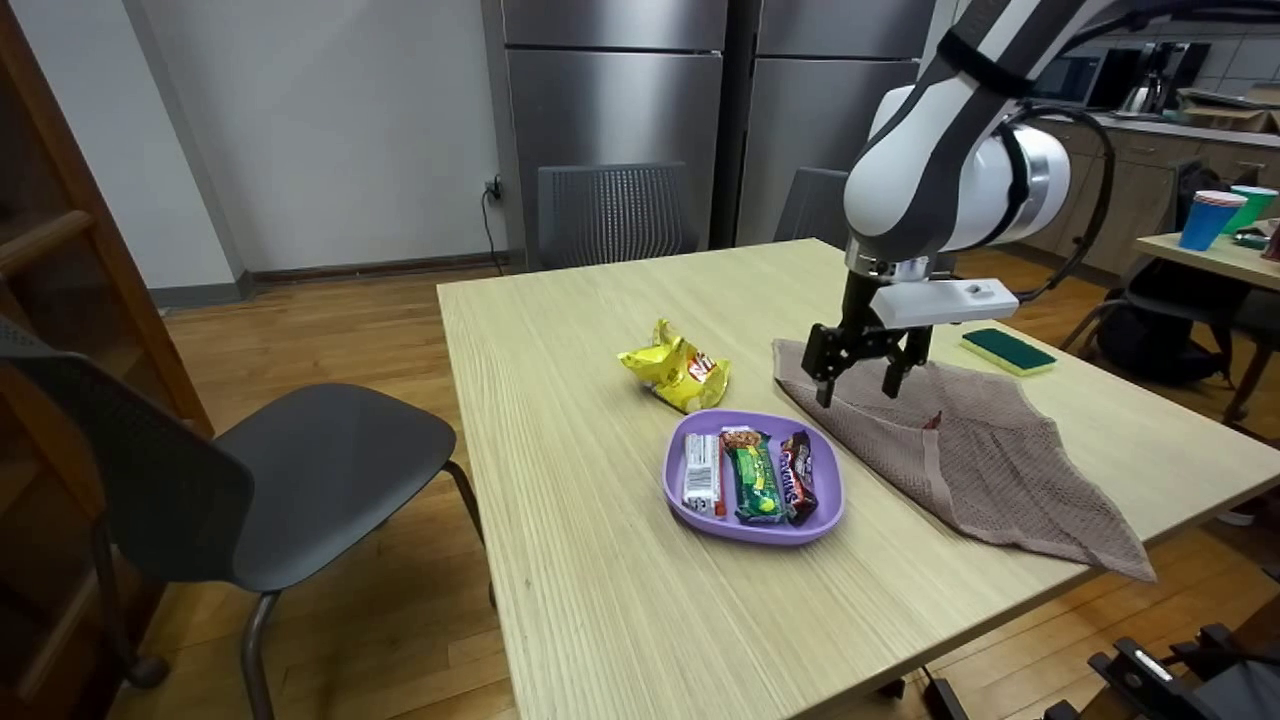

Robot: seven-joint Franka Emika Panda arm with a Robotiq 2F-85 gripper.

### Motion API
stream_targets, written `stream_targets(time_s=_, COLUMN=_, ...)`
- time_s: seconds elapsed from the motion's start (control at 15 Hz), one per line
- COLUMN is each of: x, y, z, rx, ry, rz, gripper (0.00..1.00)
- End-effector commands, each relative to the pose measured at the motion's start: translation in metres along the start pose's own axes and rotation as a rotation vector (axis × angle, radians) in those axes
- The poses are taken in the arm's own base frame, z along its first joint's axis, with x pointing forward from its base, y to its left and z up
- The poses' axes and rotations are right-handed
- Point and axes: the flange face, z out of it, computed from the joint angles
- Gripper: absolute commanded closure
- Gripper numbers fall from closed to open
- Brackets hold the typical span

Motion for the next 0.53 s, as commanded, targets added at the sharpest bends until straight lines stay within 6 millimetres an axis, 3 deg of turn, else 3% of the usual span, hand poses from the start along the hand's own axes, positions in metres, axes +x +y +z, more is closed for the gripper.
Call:
stream_targets(time_s=0.0, x=0.017, y=-0.005, z=0.002, rx=0.03, ry=-0.02, rz=-0.025, gripper=0.0)
stream_targets(time_s=0.47, x=0.036, y=-0.021, z=0.008, rx=0.048, ry=-0.037, rz=-0.038, gripper=0.0)
